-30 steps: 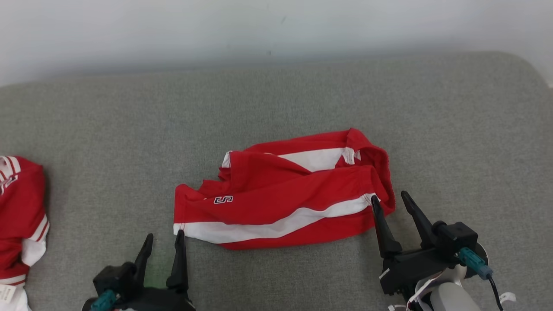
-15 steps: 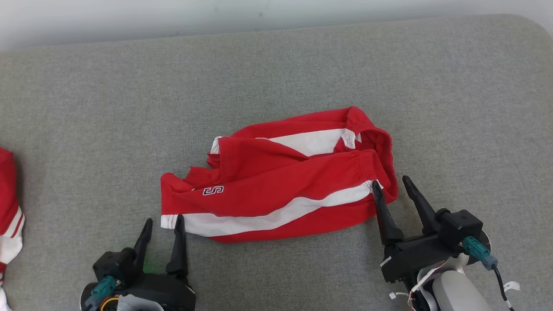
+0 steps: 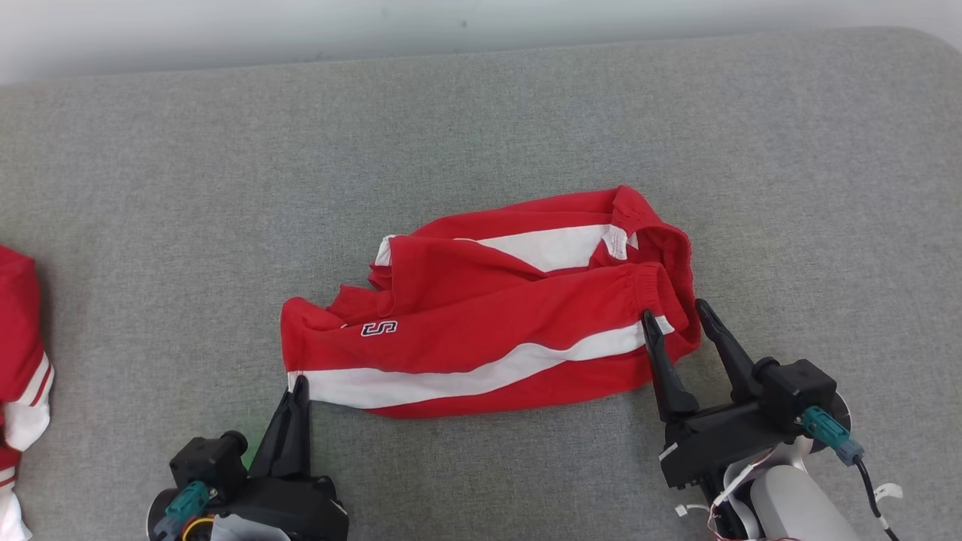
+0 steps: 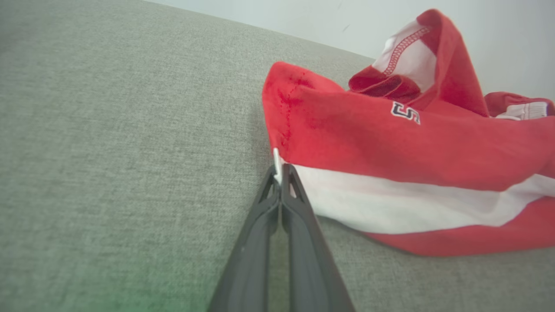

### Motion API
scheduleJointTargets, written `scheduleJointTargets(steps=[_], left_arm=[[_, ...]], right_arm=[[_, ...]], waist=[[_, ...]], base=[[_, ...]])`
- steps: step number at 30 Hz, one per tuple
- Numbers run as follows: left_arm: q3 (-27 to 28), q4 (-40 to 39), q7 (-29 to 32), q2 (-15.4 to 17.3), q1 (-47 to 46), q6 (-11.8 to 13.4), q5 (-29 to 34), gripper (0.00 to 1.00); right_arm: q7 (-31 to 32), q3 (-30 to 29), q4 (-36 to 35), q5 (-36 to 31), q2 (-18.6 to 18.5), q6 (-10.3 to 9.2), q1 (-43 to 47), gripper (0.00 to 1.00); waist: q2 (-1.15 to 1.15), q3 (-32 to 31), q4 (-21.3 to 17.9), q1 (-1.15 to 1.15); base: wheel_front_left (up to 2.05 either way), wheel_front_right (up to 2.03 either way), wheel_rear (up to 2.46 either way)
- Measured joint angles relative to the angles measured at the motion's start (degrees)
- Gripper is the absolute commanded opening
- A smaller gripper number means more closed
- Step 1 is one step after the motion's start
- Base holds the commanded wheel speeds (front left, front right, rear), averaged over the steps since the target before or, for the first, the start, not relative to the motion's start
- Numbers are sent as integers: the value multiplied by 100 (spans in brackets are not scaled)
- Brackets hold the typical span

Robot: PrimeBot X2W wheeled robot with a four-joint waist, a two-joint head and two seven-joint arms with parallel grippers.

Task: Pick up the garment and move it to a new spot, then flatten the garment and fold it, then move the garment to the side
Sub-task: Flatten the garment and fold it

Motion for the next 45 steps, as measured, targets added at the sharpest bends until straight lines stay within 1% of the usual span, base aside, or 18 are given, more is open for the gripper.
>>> scheduleJointTargets(steps=[9,14,16,17,20,21,23,29,32,33,34,35,36,37,38,41,45], left_arm=[[27,-112,0,0,46,2,48,0],[24,-118,0,-1,46,8,48,0],[26,-115,0,0,47,8,48,0],[27,-114,0,0,47,8,49,0],[30,-104,0,0,57,8,49,0],[31,-100,0,0,61,8,49,0],[26,-96,0,0,67,8,48,0],[27,-88,0,0,94,8,48,0],[25,-96,0,0,97,8,48,0],[22,-100,0,0,97,8,48,0],[21,-102,0,0,97,8,48,0],[22,-107,0,0,97,8,47,0],[25,-109,0,0,97,8,47,0],[25,-111,0,0,97,8,47,0],[24,-110,0,0,97,8,47,0],[41,-115,0,-1,97,8,47,0],[88,-250,0,-2,97,7,52,0]], right_arm=[[0,305,11,-9,-119,0,-105,100],[0,457,42,-1,-147,0,-92,86],[0,521,35,2,-168,0,-80,84],[0,555,34,18,-183,0,-66,77],[0,637,70,45,-240,0,-15,66],[0,650,78,51,-248,0,-2,58],[0,659,107,53,-277,0,19,57],[0,745,189,55,-354,0,59,60],[0,815,246,42,-357,0,52,60],[0,824,257,41,-358,0,48,58],[0,832,272,41,-363,0,43,50],[0,846,289,41,-374,0,42,45],[0,869,304,38,-386,0,43,30],[0,894,319,35,-396,0,44,24],[0,922,327,35,-407,0,47,0],[0,967,338,56,-419,0,45,0],[0,1013,182,200,-420,0,42,0]], waist=[[0,24,37,0],[0,4,31,0],[0,-9,28,0],[0,-15,26,0],[0,-36,23,0],[0,-44,22,0],[0,-58,23,0],[0,-86,22,0],[0,-87,27,0],[0,-85,29,0],[0,-84,32,0],[0,-84,34,0],[0,-84,35,0],[0,-84,36,0],[0,-84,38,0],[0,-96,41,0],[0,-189,42,0]], base=[[0,0,0],[0,0,0],[0,0,0],[0,0,0],[0,0,0],[0,0,0],[0,0,0],[0,0,0],[0,0,0],[0,0,0],[0,0,0],[0,0,0],[0,0,0],[0,0,0],[0,0,0],[0,0,0],[0,0,0]])
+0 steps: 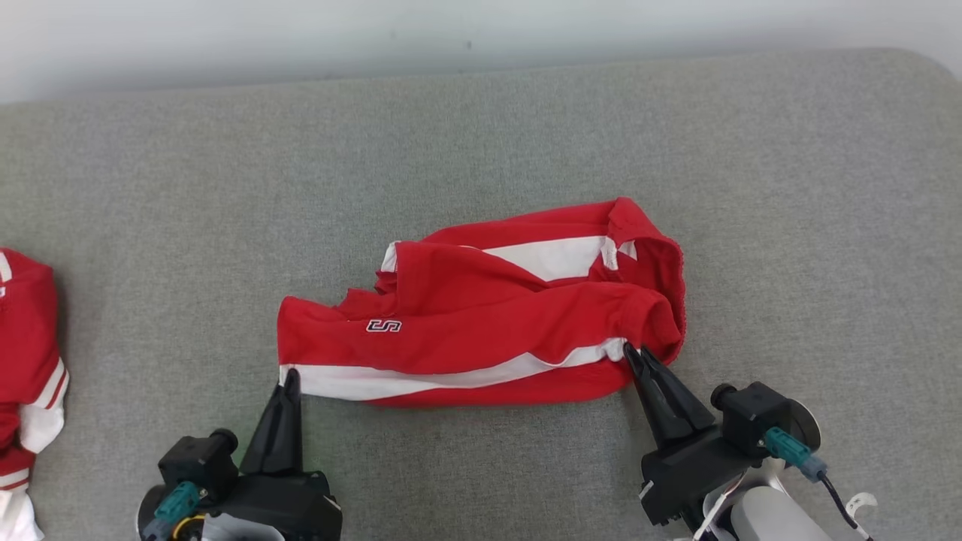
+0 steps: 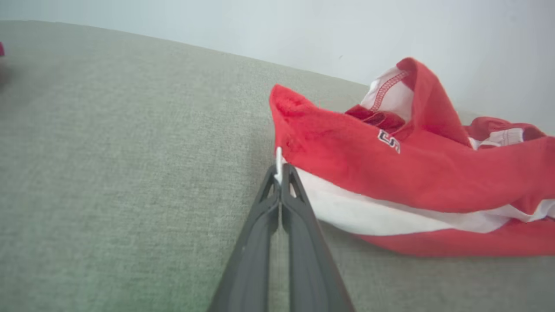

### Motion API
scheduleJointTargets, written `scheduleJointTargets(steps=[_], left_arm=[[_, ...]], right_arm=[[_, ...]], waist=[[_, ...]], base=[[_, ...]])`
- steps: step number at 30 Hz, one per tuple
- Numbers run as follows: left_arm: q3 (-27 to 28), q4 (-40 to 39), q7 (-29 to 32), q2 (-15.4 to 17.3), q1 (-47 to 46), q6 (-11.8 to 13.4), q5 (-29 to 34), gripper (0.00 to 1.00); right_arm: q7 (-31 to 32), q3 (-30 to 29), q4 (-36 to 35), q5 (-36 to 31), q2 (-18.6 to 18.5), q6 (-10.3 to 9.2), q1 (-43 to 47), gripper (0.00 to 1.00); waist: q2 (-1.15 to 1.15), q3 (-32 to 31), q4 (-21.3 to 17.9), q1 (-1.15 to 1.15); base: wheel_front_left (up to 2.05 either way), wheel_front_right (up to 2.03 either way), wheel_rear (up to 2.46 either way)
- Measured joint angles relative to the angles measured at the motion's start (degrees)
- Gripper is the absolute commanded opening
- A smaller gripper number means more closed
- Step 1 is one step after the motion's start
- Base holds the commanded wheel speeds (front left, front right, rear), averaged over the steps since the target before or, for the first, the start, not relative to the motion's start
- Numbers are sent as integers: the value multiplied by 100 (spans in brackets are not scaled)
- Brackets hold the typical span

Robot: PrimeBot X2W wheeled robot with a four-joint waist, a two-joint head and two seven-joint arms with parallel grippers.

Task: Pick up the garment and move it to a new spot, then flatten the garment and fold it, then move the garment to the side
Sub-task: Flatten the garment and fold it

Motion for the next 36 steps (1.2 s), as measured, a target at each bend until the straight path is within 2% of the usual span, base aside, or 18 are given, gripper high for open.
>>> scheduleJointTargets(steps=[7,10,13,17,22,25,29,36], left_arm=[[344,-494,1,21,-84,-8,400,0],[385,-765,1,181,-305,-9,554,0],[221,-937,0,461,-630,-10,609,0],[59,-1074,1,1015,-1382,-19,650,0],[-83,-939,2,1599,-2305,-20,646,0],[-183,-795,129,1823,-2779,-22,633,0],[-375,-620,377,1960,-3188,-22,604,0],[-583,-87,604,1874,-3823,20,591,0]], right_arm=[[1,0,-581,287,85,0,-171,0],[0,46,-688,478,83,0,-411,0],[0,60,-735,634,52,0,-756,0],[0,-19,-765,948,-22,0,-1386,0],[-1,77,-730,1254,-191,0,-2137,0],[33,216,-567,1467,-290,5,-2496,0],[155,506,-310,1562,-511,7,-2962,0],[253,886,346,1549,-725,7,-3976,0]], waist=[[0,-416,-6,0],[0,-669,-14,0],[0,-940,-19,-1],[0,-1259,-14,-1],[-1,-1519,-1,-1],[-1,-1517,13,-1],[-1,-1354,22,0],[-1,-811,37,0]], base=[[0,0,0],[0,0,0],[0,0,0],[0,0,0],[0,0,0],[0,0,0],[0,0,0],[0,0,0]])
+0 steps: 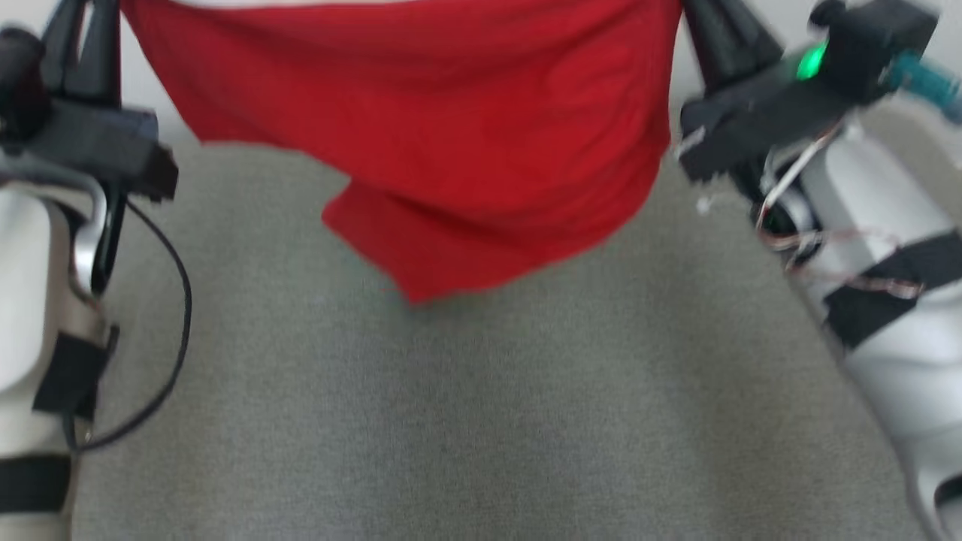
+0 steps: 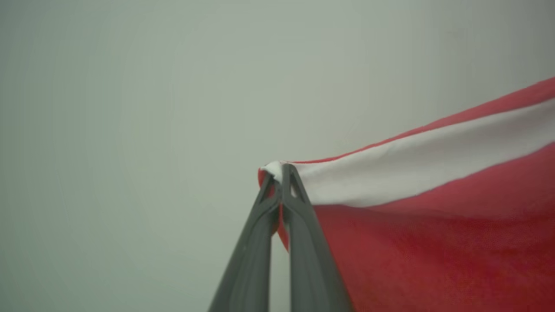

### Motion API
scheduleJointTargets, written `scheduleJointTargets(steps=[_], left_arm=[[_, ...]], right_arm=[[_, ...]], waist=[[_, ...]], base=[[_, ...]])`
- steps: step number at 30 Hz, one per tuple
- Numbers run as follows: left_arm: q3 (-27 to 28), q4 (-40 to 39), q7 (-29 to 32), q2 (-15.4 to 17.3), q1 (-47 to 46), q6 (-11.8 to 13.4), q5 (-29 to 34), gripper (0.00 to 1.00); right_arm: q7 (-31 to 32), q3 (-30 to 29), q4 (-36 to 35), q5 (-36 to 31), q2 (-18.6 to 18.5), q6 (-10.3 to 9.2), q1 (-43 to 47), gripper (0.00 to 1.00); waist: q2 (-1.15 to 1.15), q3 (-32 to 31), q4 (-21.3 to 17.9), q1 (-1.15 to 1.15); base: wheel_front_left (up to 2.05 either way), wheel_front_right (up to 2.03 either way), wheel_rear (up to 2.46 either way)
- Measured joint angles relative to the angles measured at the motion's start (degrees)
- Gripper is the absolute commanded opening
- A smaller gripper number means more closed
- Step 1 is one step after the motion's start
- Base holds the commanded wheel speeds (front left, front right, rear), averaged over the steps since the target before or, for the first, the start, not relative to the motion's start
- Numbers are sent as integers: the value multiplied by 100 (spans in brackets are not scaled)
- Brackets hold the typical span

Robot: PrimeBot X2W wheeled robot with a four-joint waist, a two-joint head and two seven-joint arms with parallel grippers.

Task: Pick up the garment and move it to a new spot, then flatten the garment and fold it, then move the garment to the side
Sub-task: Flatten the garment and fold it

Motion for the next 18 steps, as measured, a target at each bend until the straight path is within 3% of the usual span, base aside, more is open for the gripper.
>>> scheduleJointTargets(steps=[4,9,15,18], left_arm=[[-74,544,-110,-204,-1050,223,182,0],[9,877,-434,-400,-2153,749,399,0],[65,890,-603,-709,-2758,871,375,0],[127,839,-603,-872,-2403,833,279,0]], right_arm=[[20,151,765,-203,-152,1,-1302,0],[-212,65,1308,-826,-281,12,-2526,0],[-245,-141,1446,-1125,-468,15,-3225,0],[-252,304,1379,-1032,-539,11,-2865,0]], waist=[[1,706,33,2],[1,1452,116,2],[1,2208,259,2],[1,2510,343,2]], base=[[0,0,0],[0,0,0],[0,0,0],[0,0,0]])
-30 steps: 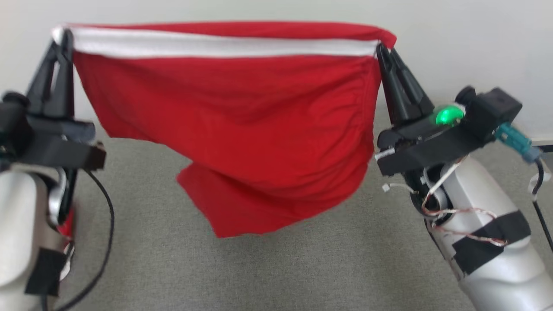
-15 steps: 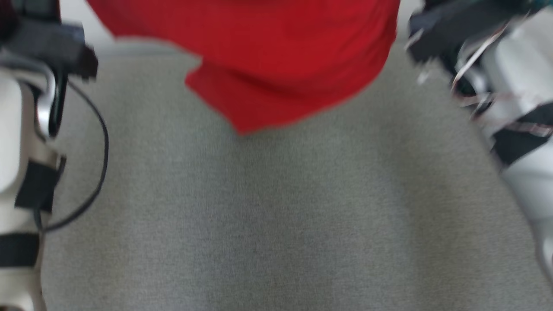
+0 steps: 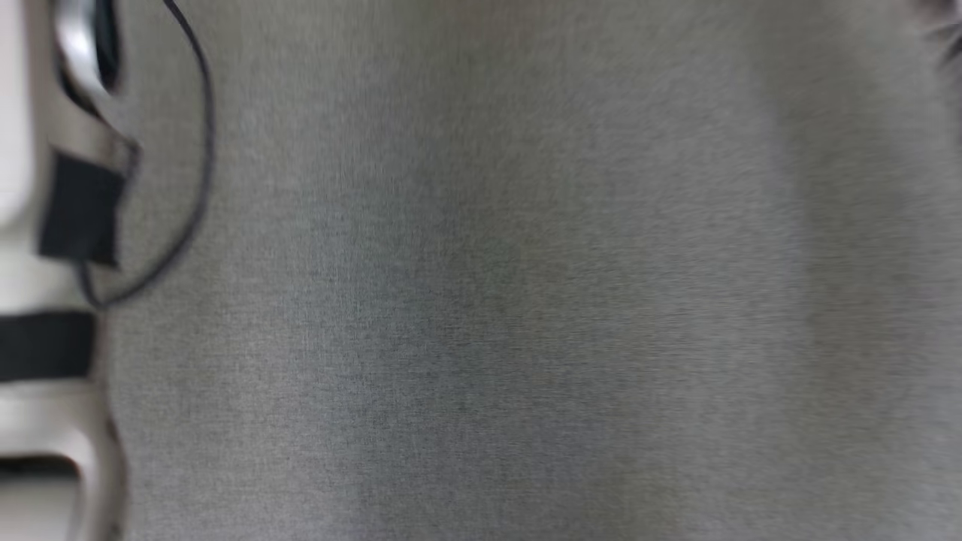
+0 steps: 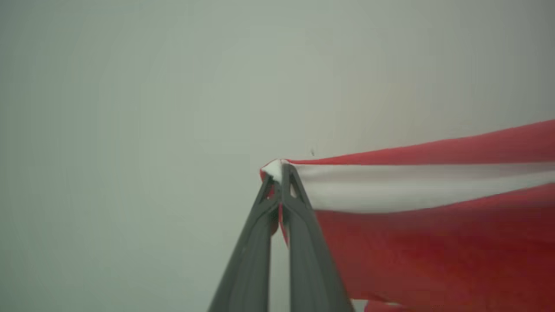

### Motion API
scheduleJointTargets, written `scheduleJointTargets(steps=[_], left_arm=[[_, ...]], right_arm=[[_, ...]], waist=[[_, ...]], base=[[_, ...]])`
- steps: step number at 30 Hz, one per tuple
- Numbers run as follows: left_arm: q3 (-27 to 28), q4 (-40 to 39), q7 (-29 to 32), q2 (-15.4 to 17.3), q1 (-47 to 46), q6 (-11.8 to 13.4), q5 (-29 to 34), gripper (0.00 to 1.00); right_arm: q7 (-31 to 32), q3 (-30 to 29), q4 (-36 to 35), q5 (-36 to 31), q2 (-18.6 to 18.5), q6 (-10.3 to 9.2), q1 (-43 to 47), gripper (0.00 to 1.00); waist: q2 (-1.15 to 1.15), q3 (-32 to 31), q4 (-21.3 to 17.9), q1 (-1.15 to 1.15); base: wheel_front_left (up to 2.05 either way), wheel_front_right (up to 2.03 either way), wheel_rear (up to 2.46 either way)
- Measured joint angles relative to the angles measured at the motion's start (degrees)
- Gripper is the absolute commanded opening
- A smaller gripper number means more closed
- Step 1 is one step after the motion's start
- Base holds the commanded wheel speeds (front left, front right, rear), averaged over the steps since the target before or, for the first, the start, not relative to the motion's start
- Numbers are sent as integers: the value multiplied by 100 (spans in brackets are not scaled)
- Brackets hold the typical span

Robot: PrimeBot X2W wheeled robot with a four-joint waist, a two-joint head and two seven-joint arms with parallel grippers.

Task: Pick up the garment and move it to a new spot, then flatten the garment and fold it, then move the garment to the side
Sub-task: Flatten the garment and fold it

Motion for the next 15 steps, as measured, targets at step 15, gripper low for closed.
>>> scheduleJointTargets(steps=[15], left_arm=[[505,-168,-1,-877,4036,-553,-224,0]], right_arm=[[3,242,-1958,1399,-667,-1,4334,0]], waist=[[-1,-258,255,-3]], base=[[0,0,0]])
